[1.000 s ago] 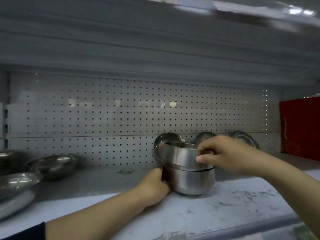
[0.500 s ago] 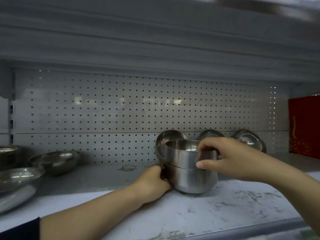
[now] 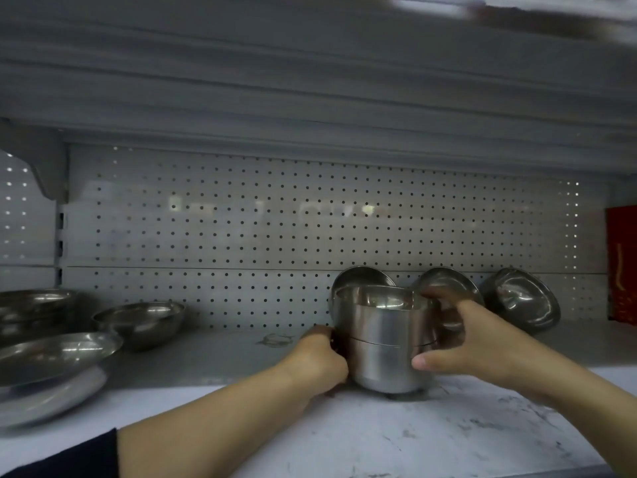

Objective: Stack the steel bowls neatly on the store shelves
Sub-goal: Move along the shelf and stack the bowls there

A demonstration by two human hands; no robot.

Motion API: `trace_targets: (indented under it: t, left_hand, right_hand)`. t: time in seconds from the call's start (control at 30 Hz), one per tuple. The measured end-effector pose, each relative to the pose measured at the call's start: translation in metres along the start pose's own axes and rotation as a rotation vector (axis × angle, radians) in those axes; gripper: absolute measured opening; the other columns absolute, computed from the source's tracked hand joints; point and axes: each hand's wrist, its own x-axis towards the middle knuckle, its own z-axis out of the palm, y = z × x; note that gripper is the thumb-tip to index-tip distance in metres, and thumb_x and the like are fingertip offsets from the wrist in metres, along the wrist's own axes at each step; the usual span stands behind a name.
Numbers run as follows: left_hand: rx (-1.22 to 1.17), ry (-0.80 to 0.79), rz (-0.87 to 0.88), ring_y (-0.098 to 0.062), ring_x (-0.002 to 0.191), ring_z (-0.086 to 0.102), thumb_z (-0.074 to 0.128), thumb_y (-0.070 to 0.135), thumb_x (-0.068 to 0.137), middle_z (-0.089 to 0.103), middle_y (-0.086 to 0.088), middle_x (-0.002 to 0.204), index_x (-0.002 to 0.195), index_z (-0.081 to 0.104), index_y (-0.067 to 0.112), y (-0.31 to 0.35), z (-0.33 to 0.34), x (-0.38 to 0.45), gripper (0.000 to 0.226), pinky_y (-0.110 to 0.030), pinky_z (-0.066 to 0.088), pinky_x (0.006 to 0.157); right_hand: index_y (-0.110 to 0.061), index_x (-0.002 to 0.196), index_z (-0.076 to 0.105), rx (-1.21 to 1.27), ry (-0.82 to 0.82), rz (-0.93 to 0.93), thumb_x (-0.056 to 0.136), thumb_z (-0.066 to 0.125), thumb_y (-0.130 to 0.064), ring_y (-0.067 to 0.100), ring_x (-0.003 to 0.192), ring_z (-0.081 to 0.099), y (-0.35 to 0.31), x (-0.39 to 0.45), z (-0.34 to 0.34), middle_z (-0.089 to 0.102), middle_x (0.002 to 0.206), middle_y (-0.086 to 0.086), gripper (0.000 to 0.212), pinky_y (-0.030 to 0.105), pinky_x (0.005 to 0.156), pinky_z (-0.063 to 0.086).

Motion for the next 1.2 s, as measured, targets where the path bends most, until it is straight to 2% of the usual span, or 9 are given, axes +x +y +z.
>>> trace_targets:
  t: [0.13,0.23,0.33,0.5,0.67,0.83,1.03,1.13,1.2]
  left_hand:
    - [0.066,0.186,-0.058,-0.026,0.099,0.062,0.047,-0.005,0.084,0.066,-0.015,0.108,0.111,0.060,0.002,0.002,-0.034,0.009,0.031,-0.028,0.048,0.081]
    - [0.131,0.281,-0.040,-0.015,0.073,0.056,0.046,0.000,0.088,0.063,-0.006,0.084,0.085,0.060,0.008,0.001,-0.072,0.018,0.017,-0.026,0.042,0.071]
    - [0.141,0.377,-0.063,-0.013,0.063,0.051,0.046,-0.001,0.087,0.056,-0.004,0.067,0.067,0.051,0.011,-0.009,-0.105,0.026,0.023,-0.022,0.037,0.055]
    - [0.088,0.414,-0.129,-0.017,0.059,0.050,0.049,-0.007,0.082,0.053,-0.008,0.061,0.063,0.051,0.005,-0.035,-0.115,0.034,0.022,-0.023,0.035,0.050]
    - [0.148,0.378,-0.189,-0.011,0.061,0.049,0.055,0.003,0.088,0.054,-0.004,0.067,0.068,0.048,0.012,-0.060,-0.104,0.047,0.023,-0.017,0.033,0.049]
    - [0.118,0.354,-0.215,-0.010,0.066,0.050,0.055,0.001,0.087,0.056,-0.003,0.073,0.072,0.049,0.016,-0.070,-0.094,0.056,0.022,-0.018,0.034,0.051]
    - [0.210,0.384,-0.291,-0.008,0.063,0.045,0.057,0.000,0.085,0.051,0.000,0.069,0.074,0.051,0.012,-0.077,-0.095,0.061,0.018,-0.018,0.033,0.053]
    - [0.236,0.392,-0.302,-0.015,0.075,0.050,0.058,0.000,0.085,0.054,-0.003,0.079,0.101,0.058,0.004,-0.076,-0.097,0.060,0.016,-0.023,0.040,0.068]
    - [0.291,0.356,-0.298,-0.019,0.083,0.054,0.057,0.005,0.087,0.055,-0.005,0.083,0.101,0.058,0.003,-0.075,-0.097,0.054,0.014,-0.025,0.042,0.074]
  right_hand:
    - [-0.048,0.109,0.043,0.051,0.026,-0.044,0.054,0.088,-0.039,0.000,0.090,0.057,-0.024,0.029,0.023,0.061,0.100,-0.019,0.071,0.017,0.068,0.046]
    - [-0.042,0.109,0.044,0.157,0.029,-0.110,0.056,0.088,-0.029,0.001,0.094,0.054,-0.048,0.064,0.040,0.057,0.102,-0.022,0.070,0.019,0.070,0.042]
    - [-0.035,0.116,0.042,0.250,-0.051,-0.175,0.061,0.085,-0.019,-0.002,0.091,0.048,-0.071,0.097,0.056,0.050,0.101,-0.020,0.071,0.016,0.064,0.040]
    - [-0.025,0.129,0.040,0.374,-0.218,-0.144,0.062,0.082,-0.004,0.020,0.112,0.050,-0.074,0.134,0.081,0.050,0.110,-0.008,0.081,0.039,0.094,0.050]
    - [-0.031,0.127,0.040,0.420,-0.221,-0.089,0.062,0.082,-0.006,0.023,0.116,0.049,-0.045,0.142,0.111,0.049,0.110,-0.010,0.082,0.045,0.096,0.049]
    - [-0.030,0.131,0.037,0.428,-0.180,-0.106,0.064,0.082,-0.008,0.016,0.112,0.049,-0.029,0.142,0.121,0.050,0.110,-0.012,0.083,0.030,0.088,0.048]
    - [-0.029,0.136,0.030,0.360,-0.158,-0.134,0.068,0.080,-0.012,0.013,0.110,0.048,-0.025,0.140,0.131,0.048,0.107,-0.014,0.086,0.025,0.087,0.040]
    - [-0.030,0.138,0.027,0.342,-0.180,-0.136,0.070,0.079,-0.013,0.012,0.109,0.045,-0.026,0.140,0.129,0.045,0.103,-0.018,0.088,0.025,0.088,0.038]
    - [-0.030,0.139,0.026,0.319,-0.180,-0.137,0.070,0.079,-0.013,0.011,0.109,0.044,-0.025,0.140,0.129,0.044,0.106,-0.016,0.089,0.026,0.088,0.038]
